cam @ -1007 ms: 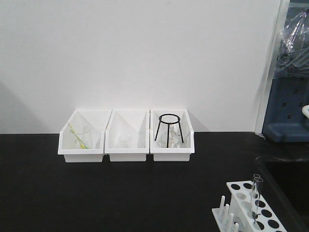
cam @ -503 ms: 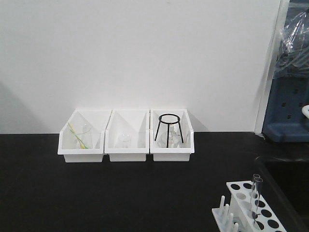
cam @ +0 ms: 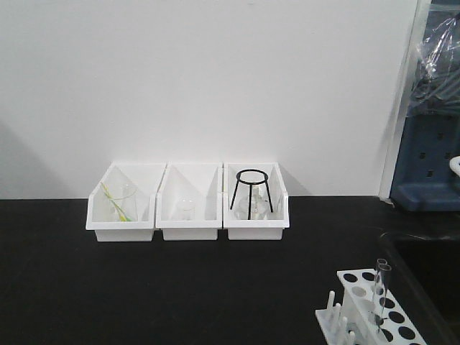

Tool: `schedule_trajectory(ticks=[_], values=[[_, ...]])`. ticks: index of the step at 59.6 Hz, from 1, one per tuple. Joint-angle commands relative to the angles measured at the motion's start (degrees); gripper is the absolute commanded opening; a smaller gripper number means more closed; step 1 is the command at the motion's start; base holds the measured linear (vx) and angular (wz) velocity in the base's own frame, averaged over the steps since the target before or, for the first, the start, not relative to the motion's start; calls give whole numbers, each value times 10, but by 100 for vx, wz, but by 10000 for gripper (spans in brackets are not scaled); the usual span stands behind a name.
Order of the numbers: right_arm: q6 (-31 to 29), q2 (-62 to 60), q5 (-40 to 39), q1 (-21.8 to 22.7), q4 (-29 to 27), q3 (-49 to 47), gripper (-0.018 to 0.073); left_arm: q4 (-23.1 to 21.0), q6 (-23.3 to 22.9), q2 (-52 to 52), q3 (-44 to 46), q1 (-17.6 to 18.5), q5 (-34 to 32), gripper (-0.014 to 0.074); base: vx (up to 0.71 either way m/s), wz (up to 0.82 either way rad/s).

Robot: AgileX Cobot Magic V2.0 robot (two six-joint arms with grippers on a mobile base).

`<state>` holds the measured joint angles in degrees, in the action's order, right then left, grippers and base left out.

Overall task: Flip and reinsert test tube from rack
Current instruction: 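Move the right gripper toward the clear test tube in the rack, then close the right gripper on the clear test tube and lift it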

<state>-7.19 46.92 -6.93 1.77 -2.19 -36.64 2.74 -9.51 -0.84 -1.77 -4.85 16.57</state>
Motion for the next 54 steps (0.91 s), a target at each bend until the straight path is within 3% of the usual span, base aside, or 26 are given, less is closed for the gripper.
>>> schedule_trajectory(ticks=[1, 9, 16, 26, 36, 54], values=[[-5, -1, -49, 4, 7, -22, 582, -2, 0, -7, -1, 3, -50, -6, 0, 0], [-5, -1, -66, 4, 7, -22, 712, -2, 0, -7, -1, 3, -50, -6, 0, 0], [31, 3, -79, 4, -15, -22, 727, -2, 0, -7, -1, 3, -50, -6, 0, 0], [78, 64, -169, -4, 6, 56, 689, -2, 0, -7, -1, 3, -50, -6, 0, 0], [85, 184, -385, -45, 97, 157, 599, -2, 0, -7, -1, 3, -50, -6, 0, 0], [105, 411, -533, -64, 101, 122, 484, -2, 0, -7, -1, 3, -50, -6, 0, 0]])
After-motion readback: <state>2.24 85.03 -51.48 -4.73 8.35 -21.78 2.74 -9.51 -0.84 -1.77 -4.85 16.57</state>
